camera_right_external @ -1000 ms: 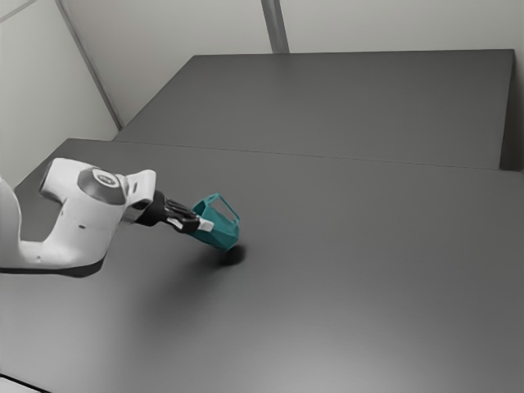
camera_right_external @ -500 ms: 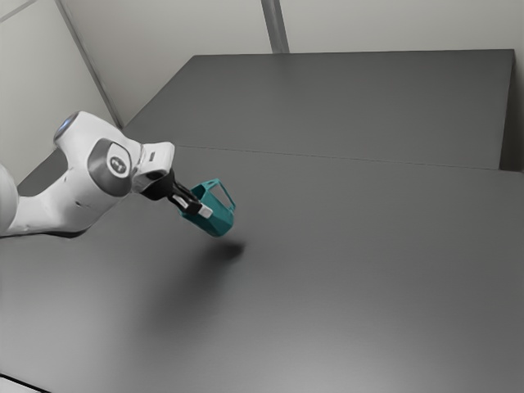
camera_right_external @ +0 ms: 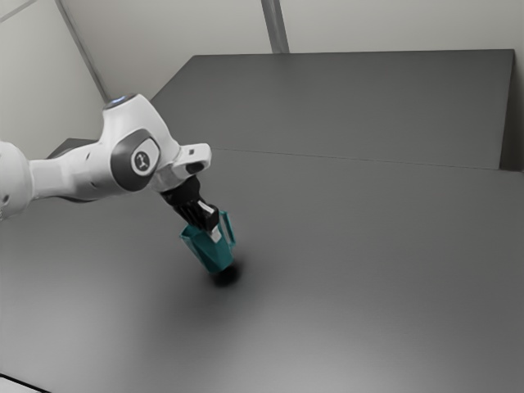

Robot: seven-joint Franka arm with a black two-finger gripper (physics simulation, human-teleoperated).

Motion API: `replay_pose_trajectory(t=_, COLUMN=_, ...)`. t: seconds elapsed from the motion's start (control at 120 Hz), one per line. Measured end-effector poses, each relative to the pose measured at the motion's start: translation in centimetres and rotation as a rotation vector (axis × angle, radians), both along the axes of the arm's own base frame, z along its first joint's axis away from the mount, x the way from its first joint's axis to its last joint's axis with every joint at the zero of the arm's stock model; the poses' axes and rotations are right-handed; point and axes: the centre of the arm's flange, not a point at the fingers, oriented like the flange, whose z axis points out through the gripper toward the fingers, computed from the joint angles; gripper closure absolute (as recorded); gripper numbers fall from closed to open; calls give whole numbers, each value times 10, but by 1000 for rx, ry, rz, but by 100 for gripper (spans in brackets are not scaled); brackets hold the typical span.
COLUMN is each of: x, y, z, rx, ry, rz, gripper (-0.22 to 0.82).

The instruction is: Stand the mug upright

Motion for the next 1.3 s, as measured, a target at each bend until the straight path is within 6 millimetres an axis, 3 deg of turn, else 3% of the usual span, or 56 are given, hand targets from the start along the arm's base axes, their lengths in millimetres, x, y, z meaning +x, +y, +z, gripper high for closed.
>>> replay_pose_trajectory(t=0.167, x=19, y=1, z=-2, rx=77, ry=-16, rz=93, gripper=79)
replay_pose_trajectory(t=0.483, x=33, y=-6, z=-14, rx=111, ry=-66, rz=222, gripper=79)
replay_pose_trajectory(t=0.667, x=45, y=-20, z=-20, rx=105, ry=-94, rz=253, gripper=79)
replay_pose_trajectory(t=0.867, x=44, y=-43, z=-21, rx=80, ry=-97, rz=269, gripper=79)
replay_pose_trajectory(t=1.083, x=41, y=-37, z=-19, rx=59, ry=-56, rz=328, gripper=79)
replay_pose_trajectory(t=1.3, x=25, y=-34, z=-13, rx=63, ry=5, rz=346, gripper=79)
